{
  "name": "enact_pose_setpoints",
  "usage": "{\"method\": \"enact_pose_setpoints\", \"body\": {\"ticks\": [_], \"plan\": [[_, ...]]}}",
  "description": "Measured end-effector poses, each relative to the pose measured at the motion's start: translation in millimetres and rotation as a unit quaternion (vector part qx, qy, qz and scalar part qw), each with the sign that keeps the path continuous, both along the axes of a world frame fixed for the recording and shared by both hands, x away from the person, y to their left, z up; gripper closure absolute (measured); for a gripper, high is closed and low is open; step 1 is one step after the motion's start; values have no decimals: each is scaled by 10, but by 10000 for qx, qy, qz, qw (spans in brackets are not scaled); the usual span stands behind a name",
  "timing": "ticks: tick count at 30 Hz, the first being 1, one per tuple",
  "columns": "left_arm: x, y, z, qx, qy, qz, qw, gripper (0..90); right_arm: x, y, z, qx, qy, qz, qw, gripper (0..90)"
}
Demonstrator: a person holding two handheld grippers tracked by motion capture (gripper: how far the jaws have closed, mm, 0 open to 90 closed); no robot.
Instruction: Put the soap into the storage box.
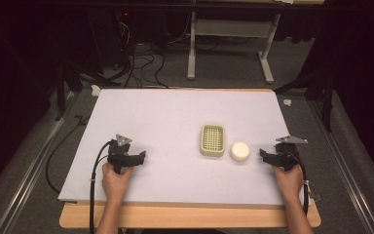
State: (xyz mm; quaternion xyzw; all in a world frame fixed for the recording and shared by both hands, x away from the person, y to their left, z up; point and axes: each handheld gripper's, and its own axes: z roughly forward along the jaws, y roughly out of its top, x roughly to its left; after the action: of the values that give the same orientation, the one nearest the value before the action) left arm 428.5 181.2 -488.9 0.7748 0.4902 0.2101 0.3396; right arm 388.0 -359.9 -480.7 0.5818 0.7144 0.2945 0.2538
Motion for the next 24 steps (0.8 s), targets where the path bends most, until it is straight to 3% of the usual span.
{"method": "enact_pose_setpoints", "body": {"ticks": [24], "plan": [[2, 2, -1, -16, 1, -6, 10000, 162, 6, -5, 5, 24, 30, 5, 10000, 291]]}}
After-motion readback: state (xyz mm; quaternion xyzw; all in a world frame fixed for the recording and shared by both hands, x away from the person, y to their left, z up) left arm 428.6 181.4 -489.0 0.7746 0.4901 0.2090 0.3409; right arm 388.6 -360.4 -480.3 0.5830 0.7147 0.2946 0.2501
